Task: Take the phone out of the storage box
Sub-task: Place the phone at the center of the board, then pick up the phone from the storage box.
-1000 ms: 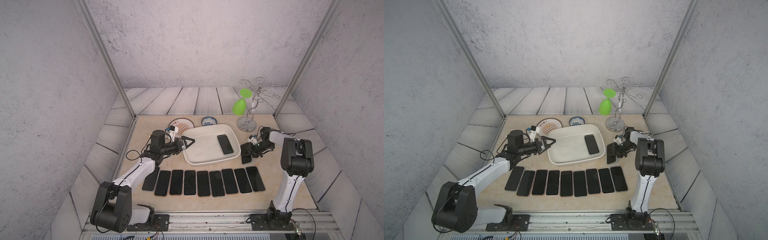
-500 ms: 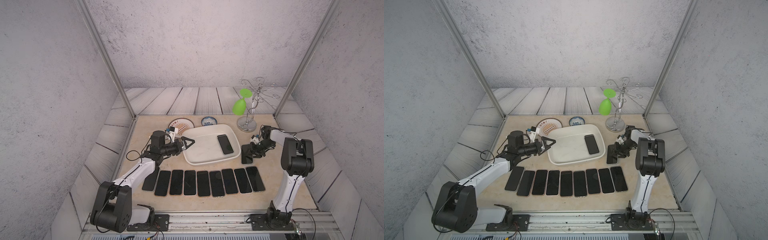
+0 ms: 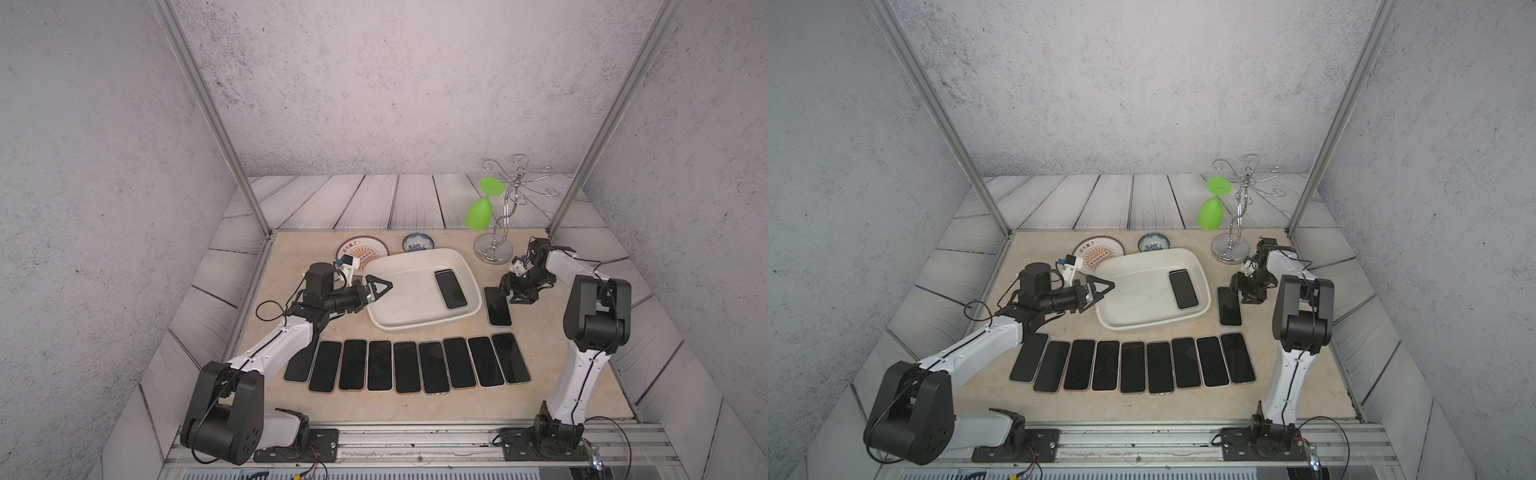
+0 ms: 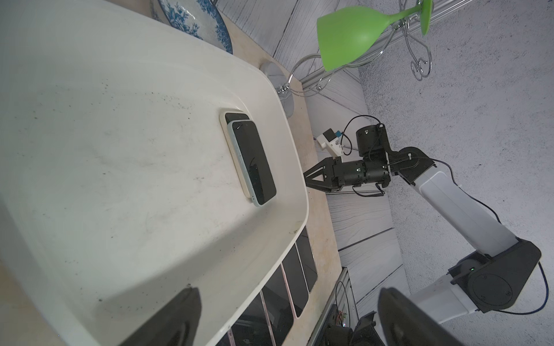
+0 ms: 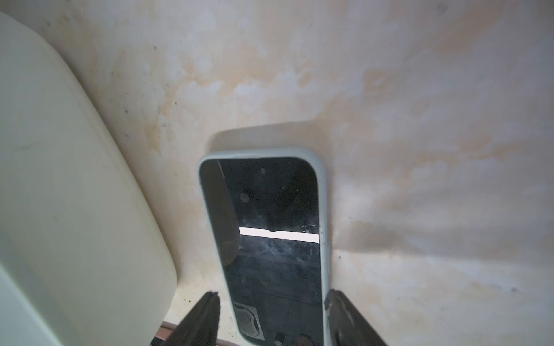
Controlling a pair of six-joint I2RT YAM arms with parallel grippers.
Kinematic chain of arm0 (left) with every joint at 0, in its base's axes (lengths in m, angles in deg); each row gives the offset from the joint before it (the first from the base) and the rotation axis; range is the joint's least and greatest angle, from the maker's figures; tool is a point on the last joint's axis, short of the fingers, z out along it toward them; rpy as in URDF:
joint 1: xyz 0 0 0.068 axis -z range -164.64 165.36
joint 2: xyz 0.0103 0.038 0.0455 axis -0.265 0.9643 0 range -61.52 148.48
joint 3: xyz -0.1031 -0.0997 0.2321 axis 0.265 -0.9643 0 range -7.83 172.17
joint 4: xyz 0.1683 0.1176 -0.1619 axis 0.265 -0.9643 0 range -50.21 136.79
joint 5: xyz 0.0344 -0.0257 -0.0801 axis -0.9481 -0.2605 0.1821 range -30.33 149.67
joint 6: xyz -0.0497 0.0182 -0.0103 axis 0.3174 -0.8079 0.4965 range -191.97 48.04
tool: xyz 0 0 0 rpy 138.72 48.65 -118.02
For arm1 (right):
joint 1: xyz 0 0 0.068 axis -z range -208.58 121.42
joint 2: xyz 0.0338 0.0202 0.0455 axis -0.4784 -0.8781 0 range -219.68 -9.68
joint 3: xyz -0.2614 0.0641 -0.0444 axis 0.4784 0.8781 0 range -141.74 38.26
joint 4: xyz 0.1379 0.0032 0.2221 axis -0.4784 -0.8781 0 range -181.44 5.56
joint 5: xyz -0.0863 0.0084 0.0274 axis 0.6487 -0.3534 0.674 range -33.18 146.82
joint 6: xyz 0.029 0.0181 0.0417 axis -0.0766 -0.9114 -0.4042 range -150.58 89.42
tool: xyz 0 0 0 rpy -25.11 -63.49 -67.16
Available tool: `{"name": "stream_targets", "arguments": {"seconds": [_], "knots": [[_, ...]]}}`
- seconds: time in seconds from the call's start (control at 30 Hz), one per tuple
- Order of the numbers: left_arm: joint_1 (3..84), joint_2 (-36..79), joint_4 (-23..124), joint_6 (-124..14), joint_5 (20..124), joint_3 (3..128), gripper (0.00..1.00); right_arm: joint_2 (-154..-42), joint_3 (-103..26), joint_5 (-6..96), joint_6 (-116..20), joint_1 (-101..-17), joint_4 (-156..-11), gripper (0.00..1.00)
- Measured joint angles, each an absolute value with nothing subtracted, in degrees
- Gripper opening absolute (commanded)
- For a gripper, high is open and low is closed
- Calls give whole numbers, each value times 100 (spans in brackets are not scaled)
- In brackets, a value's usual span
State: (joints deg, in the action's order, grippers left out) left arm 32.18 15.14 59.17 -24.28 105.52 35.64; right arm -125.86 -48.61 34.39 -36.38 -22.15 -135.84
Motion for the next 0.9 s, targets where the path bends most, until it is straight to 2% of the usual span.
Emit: {"name": "stream_targets", "arguments": {"seconds": [0.2,0.3,0.4,0.5,0.7,0.9], "knots": [[3605,1516,5362,-2883,10193,3948,98,-11338,-4452,3537,-3774,-2704,-13363,89],[3830,1536,4986,-3235,9959,4464,98,-10555,-4483,3806,-3789,-3605,-12976,93],[3771,1536,4860,-3405,9780,4659,98,-10354,-4594,4073,-3820,-4512,-12561,94],[3695,1536,4623,-3513,9651,4657,98,-10877,-4975,4322,-3898,-4918,-12438,95],[3682,1385,4359,-3622,9498,4405,98,-12568,-6085,5139,-3940,-5122,-12600,95],[3605,1125,4265,-3624,9439,4056,98,-13253,-6441,5745,-3955,-5203,-12891,95]]}}
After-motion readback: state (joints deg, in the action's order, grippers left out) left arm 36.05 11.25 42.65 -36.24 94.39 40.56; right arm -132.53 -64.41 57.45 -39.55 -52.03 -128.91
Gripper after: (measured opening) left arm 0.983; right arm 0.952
